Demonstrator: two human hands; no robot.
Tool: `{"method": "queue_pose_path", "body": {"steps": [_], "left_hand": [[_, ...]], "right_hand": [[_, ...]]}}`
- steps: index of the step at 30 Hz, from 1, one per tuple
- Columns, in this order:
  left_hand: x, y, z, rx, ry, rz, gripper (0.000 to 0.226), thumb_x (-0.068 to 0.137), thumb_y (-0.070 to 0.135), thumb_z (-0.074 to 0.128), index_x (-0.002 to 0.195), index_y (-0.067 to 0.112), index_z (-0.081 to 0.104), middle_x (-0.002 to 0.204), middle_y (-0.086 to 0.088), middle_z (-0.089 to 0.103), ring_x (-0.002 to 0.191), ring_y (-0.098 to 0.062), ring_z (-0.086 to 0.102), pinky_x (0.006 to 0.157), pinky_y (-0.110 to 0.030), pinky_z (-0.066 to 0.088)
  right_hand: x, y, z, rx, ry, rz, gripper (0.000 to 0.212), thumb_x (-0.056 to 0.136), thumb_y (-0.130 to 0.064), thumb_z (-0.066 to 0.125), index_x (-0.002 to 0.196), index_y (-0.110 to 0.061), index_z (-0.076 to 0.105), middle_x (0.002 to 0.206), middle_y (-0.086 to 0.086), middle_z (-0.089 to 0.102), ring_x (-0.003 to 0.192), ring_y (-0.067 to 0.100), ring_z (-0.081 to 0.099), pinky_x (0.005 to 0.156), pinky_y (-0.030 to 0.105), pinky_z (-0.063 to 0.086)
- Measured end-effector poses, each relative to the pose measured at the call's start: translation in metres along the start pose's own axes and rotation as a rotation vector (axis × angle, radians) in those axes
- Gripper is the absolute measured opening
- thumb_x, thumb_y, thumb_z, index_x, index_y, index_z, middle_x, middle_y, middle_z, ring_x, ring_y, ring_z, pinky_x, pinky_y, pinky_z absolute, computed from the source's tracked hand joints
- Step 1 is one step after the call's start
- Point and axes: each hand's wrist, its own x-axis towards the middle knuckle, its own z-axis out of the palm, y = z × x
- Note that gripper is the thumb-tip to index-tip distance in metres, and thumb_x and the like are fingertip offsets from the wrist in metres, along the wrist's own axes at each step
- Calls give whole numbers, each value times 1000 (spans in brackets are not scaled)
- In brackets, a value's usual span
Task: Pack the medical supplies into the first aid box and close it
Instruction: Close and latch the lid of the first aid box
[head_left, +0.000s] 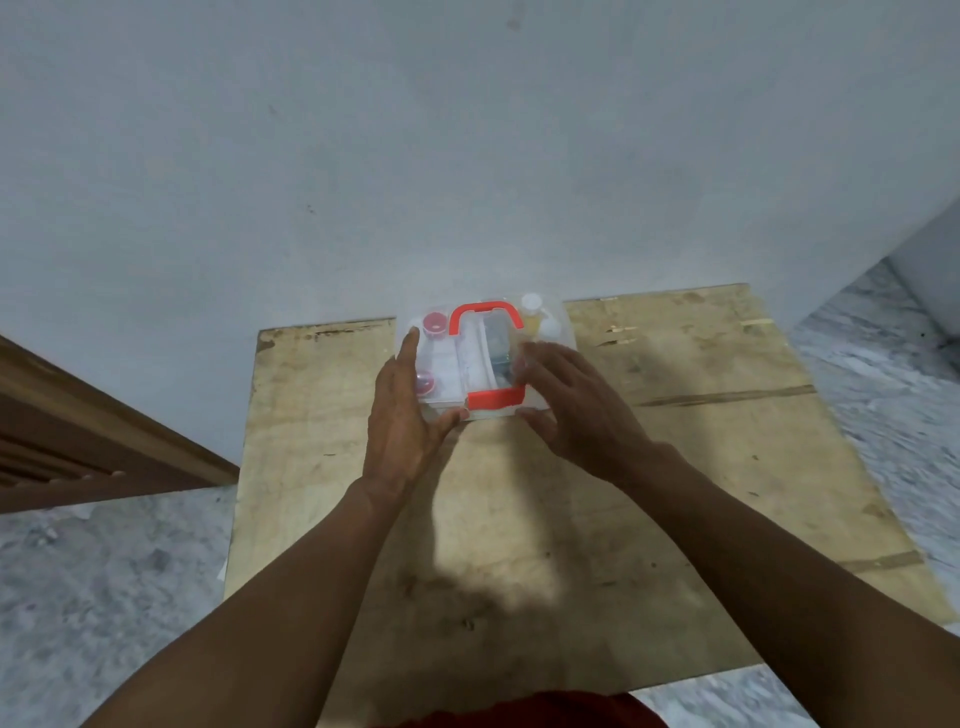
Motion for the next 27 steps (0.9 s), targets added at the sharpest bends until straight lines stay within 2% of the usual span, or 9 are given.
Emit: {"method": "queue_pose_path", "body": {"steps": [2,5,10,14,17,20,23,27], "left_hand": [[1,-1,-2,8,-37,28,108,71,44,86,154,23,21,150,9,33,129,-2,36,94,5,28],[-3,3,-5,-57,-48,23,107,68,46,87,151,26,22,152,14,31,132,7,35,99,1,29],[-12,19,5,-155,24,-43,100,68,49,83,146,30,24,145,26,31,126,20,35,96,4,30],[-14,13,17,-130,117,-78,113,62,72,74,152,28,23,155,12,32,137,-6,38,106,-14,36],[-12,7,21,-138,134,-81,114,61,75,72,152,27,24,156,8,33,138,-12,40,111,-30,40],[-11,8,23,-122,145,-86,113,62,74,72,151,24,25,155,5,34,137,-15,42,111,-38,42],[-10,8,24,-120,149,-84,107,65,68,73,150,23,25,155,1,35,137,-18,43,110,-43,43],[-8,5,25,-89,164,-63,97,69,55,78,145,31,22,155,-1,36,136,-18,43,110,-42,43]], "right_hand": [[0,10,2,62,82,121,58,76,-35,79,124,-14,54,143,14,48,129,31,47,105,47,43],[-6,23,13,239,143,273,81,74,-43,79,138,-12,42,147,13,42,131,29,45,106,43,44],[-11,30,38,336,223,291,93,73,-61,71,144,-12,36,154,11,33,140,24,35,107,35,40],[-7,35,59,400,277,300,98,69,-66,71,143,-19,27,156,12,27,143,24,29,112,35,37],[-4,34,69,425,342,287,98,68,-63,75,141,-20,26,154,14,29,140,24,33,113,38,38],[-2,33,72,413,379,290,96,68,-59,78,139,-21,25,152,15,33,137,23,38,112,38,40],[-1,33,75,425,399,290,95,68,-57,78,139,-20,27,151,16,34,137,26,38,109,47,42],[-1,35,79,402,447,292,94,68,-56,79,138,-22,27,150,16,36,138,28,38,105,49,45]]}}
